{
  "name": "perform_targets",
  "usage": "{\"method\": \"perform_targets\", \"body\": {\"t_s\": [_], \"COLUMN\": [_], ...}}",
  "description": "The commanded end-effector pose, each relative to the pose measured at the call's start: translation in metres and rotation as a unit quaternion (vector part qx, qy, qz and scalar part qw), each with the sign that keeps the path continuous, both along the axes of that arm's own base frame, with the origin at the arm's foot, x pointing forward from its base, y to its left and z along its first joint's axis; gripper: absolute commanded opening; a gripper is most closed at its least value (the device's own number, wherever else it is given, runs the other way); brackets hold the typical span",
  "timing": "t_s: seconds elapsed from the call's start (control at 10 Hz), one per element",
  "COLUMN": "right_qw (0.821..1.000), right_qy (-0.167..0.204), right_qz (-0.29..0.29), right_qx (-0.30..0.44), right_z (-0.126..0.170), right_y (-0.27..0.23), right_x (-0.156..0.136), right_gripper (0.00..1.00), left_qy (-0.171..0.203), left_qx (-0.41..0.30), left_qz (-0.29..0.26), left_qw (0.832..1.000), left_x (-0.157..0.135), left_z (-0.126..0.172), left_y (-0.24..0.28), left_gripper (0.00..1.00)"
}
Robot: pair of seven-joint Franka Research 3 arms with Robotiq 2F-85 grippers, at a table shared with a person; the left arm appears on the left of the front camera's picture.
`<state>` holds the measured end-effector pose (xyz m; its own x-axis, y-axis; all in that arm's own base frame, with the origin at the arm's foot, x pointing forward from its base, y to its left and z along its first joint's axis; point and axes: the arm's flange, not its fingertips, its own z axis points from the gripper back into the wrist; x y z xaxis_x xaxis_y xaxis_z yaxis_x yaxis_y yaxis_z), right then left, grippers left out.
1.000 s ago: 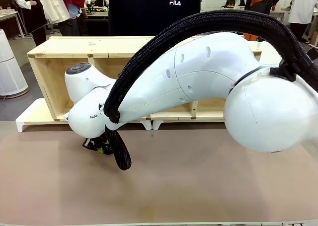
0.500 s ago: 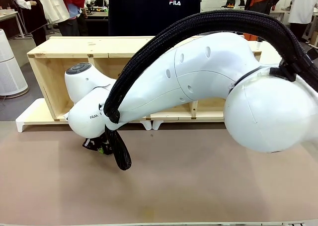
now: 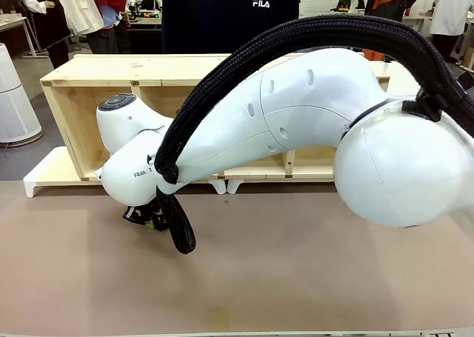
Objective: Perform cable management.
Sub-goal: Pull the grasped Power Cable to the location of the Power Strip.
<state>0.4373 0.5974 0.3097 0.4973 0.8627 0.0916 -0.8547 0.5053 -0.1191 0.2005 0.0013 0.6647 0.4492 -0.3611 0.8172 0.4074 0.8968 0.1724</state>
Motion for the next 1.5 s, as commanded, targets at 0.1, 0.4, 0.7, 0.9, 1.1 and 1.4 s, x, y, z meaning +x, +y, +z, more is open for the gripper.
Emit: {"method": "perform_targets", "body": {"t_s": [0.1, 0.4, 0.7, 0.9, 1.1, 1.4], "right_qw": [1.0, 1.0, 1.0, 1.0, 1.0, 0.999], "right_qy": [0.0, 0.0, -0.003, -0.013, -0.021, -0.033], "right_qz": [0.0, 0.0, 0.001, 0.004, 0.007, 0.003], "right_qx": [0.0, 0.0, -0.008, -0.004, -0.001, -0.007], "right_z": [0.0, 0.0, 0.003, 0.013, 0.026, 0.048], "right_y": [0.0, 0.0, -0.001, -0.004, -0.008, -0.027], "right_x": [0.0, 0.0, -0.004, -0.017, -0.036, -0.073], "right_gripper": [0.0, 0.0, 0.16, 0.16, 0.16, 0.16], "left_qy": [-0.003, -0.003, -0.003, -0.003, -0.003, -0.003], "left_qx": [-0.008, -0.008, -0.008, -0.008, -0.008, -0.008], "left_qz": [0.002, 0.002, 0.002, 0.002, 0.002, 0.002], "left_qw": [1.0, 1.0, 1.0, 1.0, 1.0, 1.0], "left_x": [0.001, 0.001, 0.001, 0.001, 0.001, 0.001], "left_z": [0.001, 0.001, 0.001, 0.001, 0.001, 0.001], "left_y": [-0.002, -0.002, -0.002, -0.002, -0.002, -0.002], "left_gripper": [1.0, 1.0, 1.0, 1.0, 1.0, 1.0]}}
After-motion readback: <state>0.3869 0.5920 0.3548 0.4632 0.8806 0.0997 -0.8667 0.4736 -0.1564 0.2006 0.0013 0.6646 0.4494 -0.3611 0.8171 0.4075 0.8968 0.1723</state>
